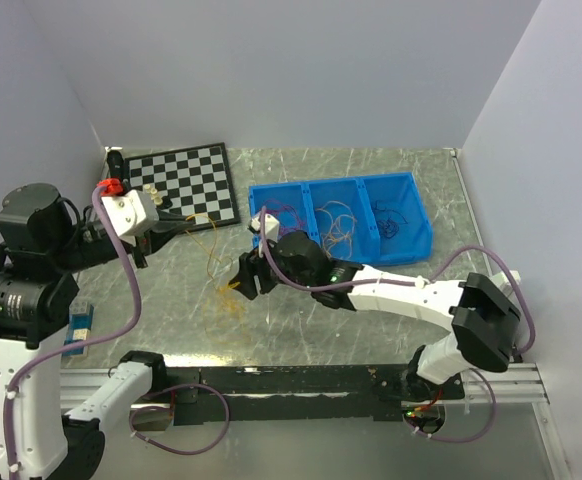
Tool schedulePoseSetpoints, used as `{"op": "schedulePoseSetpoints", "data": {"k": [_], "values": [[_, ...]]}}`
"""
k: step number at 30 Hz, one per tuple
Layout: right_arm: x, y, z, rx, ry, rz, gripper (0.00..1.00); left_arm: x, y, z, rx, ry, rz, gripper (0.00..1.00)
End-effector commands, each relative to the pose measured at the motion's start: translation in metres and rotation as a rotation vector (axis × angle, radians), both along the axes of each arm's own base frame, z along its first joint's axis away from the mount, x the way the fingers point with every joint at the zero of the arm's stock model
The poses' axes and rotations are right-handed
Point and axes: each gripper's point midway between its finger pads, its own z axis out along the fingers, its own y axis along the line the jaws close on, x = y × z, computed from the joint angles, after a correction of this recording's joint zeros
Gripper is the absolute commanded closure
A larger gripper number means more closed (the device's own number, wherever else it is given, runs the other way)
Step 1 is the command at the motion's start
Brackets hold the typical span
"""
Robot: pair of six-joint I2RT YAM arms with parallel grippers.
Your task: Untangle the cables
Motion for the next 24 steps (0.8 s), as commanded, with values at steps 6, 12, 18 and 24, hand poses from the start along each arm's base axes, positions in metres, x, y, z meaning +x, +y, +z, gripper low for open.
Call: {"op": "schedulePoseSetpoints", "data": {"k": [6, 12, 18, 24], "values": [[-0.010, 0.036, 0.030, 0.130, 0.006, 0.065, 0.52, -0.011, 0.000, 0.006, -0.006, -0.023, -0.015, 0.99], [-0.031, 0.038, 0.007, 0.117, 0.080, 0.104, 0.62, -0.014, 0.000, 0.014, -0.009, -0.048, -0.014, 0.99], [-0.046, 0.036, -0.021, 0.070, 0.131, 0.099, 0.85, -0.015, 0.004, 0.028, 0.000, -0.104, 0.008, 0.99], [-0.048, 0.021, -0.064, -0.029, 0.177, 0.041, 1.00, -0.026, 0.007, 0.057, -0.016, -0.203, 0.025, 0.99]]}}
